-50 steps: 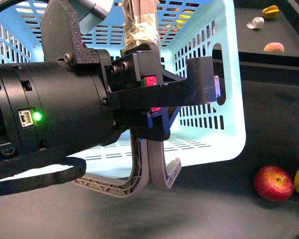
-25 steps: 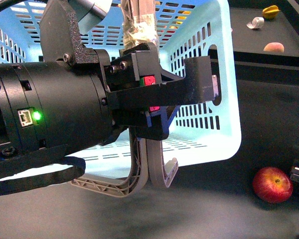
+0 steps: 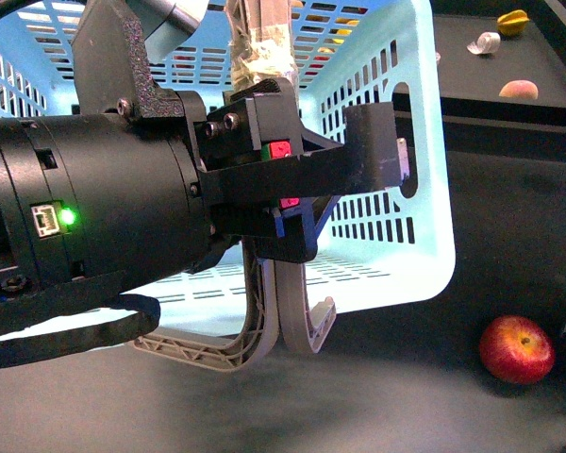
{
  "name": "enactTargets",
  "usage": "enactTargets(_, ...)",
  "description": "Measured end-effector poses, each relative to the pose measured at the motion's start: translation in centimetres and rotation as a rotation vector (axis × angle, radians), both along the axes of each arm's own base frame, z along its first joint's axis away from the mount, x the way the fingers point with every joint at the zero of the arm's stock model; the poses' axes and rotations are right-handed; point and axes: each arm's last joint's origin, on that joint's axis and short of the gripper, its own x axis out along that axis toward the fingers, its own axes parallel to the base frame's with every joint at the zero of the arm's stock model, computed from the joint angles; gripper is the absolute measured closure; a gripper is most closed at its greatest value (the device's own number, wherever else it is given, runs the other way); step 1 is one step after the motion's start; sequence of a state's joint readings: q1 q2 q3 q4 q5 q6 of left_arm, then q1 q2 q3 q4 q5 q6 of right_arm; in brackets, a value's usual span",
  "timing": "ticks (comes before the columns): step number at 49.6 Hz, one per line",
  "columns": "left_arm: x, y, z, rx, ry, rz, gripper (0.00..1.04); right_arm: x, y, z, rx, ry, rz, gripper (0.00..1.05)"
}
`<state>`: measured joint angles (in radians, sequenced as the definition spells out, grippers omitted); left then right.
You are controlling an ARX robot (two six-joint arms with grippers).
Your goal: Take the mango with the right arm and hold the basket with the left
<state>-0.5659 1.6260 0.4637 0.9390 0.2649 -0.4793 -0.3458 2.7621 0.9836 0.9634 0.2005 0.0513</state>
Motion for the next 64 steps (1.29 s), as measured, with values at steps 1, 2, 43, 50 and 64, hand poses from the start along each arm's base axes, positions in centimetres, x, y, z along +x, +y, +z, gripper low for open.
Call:
enactTargets(1,0.0,0.0,0.0,0.0,-0.001,0.0,0.88,-0.1,0.0,0.3,0.001,-0.004,0.0,0.46)
enactTargets(2,0.0,0.0,0.0,0.0,0.0,0.0,0.88,-0.2,0.0,0.9,0.008,-0.015,-0.001,0.46)
enactTargets(43,0.0,0.0,0.0,0.0,0.0,0.0,0.88,-2.0,14.3,27.3,0.227,-0.491,0.608,0.46)
enactTargets(50,0.0,0.0,0.0,0.0,0.0,0.0,0.88,-2.0,18.0,28.7,0.253,-0.505,0.722,0.46)
enactTargets(64,0.0,0.0,0.0,0.0,0.0,-0.001,0.88,-0.3,22.7,28.0,0.263,-0.459,0.806,0.46)
